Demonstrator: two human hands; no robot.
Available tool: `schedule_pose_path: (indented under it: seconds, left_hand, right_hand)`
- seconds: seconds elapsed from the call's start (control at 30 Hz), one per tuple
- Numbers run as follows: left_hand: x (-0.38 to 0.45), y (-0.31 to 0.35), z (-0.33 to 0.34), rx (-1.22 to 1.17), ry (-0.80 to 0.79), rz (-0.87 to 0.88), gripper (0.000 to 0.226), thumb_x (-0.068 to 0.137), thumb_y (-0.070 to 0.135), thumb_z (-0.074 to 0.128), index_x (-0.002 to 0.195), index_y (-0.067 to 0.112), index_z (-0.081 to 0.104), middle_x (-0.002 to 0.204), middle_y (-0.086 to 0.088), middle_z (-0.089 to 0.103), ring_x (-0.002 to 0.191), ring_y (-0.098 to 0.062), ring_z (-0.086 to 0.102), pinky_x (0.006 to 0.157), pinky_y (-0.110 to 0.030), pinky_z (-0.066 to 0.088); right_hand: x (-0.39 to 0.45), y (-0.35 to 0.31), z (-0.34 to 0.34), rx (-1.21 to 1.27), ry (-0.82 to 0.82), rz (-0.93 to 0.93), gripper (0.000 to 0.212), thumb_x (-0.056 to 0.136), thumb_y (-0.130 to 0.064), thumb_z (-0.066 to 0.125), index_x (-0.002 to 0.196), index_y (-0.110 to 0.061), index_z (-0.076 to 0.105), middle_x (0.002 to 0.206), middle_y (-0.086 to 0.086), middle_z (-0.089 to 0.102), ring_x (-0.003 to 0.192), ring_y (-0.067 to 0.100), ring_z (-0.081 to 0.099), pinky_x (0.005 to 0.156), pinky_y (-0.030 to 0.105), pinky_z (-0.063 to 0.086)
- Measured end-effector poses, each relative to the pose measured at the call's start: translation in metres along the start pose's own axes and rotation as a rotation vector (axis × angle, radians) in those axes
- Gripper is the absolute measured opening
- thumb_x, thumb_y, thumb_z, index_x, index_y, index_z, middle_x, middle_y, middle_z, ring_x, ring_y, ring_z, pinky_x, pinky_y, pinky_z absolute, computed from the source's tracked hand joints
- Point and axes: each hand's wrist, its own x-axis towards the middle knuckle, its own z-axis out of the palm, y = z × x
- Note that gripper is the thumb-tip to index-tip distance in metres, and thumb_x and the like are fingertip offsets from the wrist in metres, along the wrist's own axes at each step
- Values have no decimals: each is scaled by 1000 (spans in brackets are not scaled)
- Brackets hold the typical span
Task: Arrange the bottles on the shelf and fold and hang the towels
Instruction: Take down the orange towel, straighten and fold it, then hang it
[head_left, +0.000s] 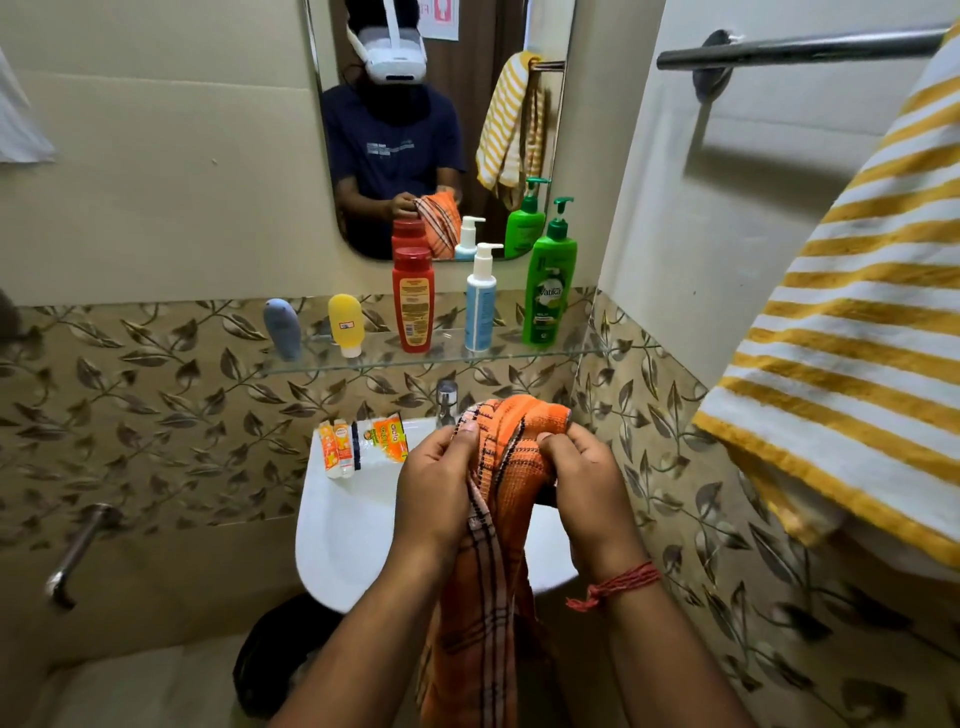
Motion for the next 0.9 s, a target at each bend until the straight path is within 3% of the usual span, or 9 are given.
schedule_pose_path:
  seconds: [0.07, 0.17, 0.27, 0.33, 0.43, 0.53, 0.63, 0.7, 0.9]
  left_hand:
    - [-4, 2, 11, 16, 28, 30, 32, 104, 28, 52, 85, 28, 78, 88, -4, 79, 88, -24, 75, 86, -46, 59]
    - [-7, 5, 23, -13, 48, 31, 29, 104, 29, 51, 93, 23, 77, 91, -7, 79, 90, -26, 75, 90, -51, 58]
    - [-8, 5, 30, -7, 64, 15, 29, 105, 28, 48, 99, 18, 75, 93, -7, 79, 92, -25, 75, 90, -49, 58]
    - [-9, 5, 32, 24, 60, 15, 29, 105, 29, 48, 99, 18, 74, 92, -5, 79, 91, -22, 75, 88, -44, 59]
    - [-10, 5, 33, 76, 47, 23, 30, 104, 34, 49, 99, 19, 74, 91, -4, 78, 93, -23, 74, 85, -41, 59]
    - [-11, 3, 32, 108, 58, 39, 32, 104, 37, 48, 102, 20, 75, 94, -5, 78, 95, -24, 74, 87, -44, 58]
    - [-12, 2, 29, 138, 87, 49, 35, 105, 37, 47, 100, 19, 75, 93, -9, 77, 94, -27, 73, 89, -49, 57]
    - [-14, 2, 26, 172, 101, 53, 37, 105, 37, 45, 97, 17, 75, 92, -10, 77, 93, -29, 72, 88, -47, 57]
    - [-17, 6, 23, 301, 63, 66, 40, 105, 43, 41, 97, 20, 72, 98, -5, 74, 98, -18, 68, 89, -36, 53]
  right_hand:
    - [3, -1, -10, 75, 1, 35, 24, 92, -20, 50, 78, -13, 68, 74, 13, 63, 73, 26, 59, 73, 49, 57]
    - [8, -1, -20, 41, 87, -7, 14, 86, -29, 57, 85, -17, 63, 83, 7, 66, 77, 25, 63, 74, 47, 60]
    - [6, 1, -27, -198, 365, -306, 28, 85, -18, 69, 106, -22, 52, 106, 4, 53, 85, 16, 58, 73, 17, 51]
    - [4, -2, -32, -405, 443, -604, 36, 86, -18, 67, 118, -17, 52, 117, 1, 46, 102, 14, 52, 84, 17, 46]
    - [10, -3, -41, -678, 156, -806, 30, 93, -32, 57, 122, -23, 61, 124, -3, 50, 120, 15, 41, 99, 30, 39]
    - [16, -6, -46, -749, -162, -790, 37, 95, -39, 51, 129, -29, 61, 126, -8, 53, 123, 11, 41, 105, 30, 39]
    - [19, -13, -50, -838, -310, -769, 41, 91, -36, 60, 132, -33, 57, 127, -12, 53, 121, 9, 44, 103, 27, 41]
    - [21, -19, -50, -897, -348, -745, 41, 89, -34, 64, 129, -35, 58, 123, -14, 55, 116, 7, 48, 97, 25, 44]
    - [17, -29, -40, -873, -255, -719, 7, 92, -34, 63, 98, -33, 65, 99, -16, 59, 91, 8, 55, 73, 26, 49]
